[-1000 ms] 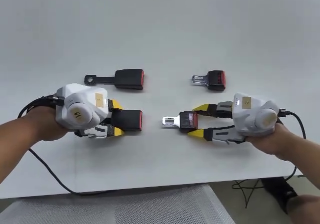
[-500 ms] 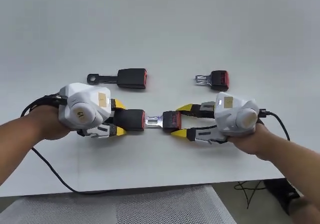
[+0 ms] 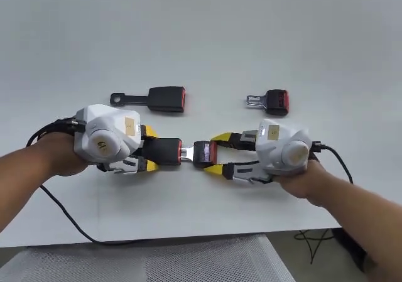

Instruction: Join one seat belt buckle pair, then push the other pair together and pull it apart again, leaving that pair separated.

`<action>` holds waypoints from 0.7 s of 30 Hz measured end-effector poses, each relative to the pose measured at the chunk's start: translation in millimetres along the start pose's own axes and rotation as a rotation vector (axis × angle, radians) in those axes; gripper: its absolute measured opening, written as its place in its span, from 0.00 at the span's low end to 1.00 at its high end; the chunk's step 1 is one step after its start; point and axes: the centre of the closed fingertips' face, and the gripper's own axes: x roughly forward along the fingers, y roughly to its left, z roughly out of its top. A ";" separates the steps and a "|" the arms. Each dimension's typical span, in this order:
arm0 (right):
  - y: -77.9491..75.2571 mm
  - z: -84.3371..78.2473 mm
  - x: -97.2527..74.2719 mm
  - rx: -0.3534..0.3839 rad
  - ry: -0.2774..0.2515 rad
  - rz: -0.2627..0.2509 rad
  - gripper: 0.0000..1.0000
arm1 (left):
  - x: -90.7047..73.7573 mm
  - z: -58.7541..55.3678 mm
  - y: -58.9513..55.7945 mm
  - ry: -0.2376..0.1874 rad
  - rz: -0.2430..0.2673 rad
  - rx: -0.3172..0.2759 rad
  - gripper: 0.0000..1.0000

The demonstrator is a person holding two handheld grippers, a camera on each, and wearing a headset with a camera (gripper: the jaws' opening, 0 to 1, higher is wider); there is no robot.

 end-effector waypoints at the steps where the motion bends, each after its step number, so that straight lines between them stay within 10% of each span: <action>1: -0.5 0.4 0.3 0.000 0.001 0.000 0.35 | -0.2 0.0 -0.1 -0.001 0.000 -0.001 0.35; 21: -2.7 4.3 7.4 0.021 0.042 0.013 0.34 | 1.4 -0.2 -0.9 0.009 -0.031 0.053 0.34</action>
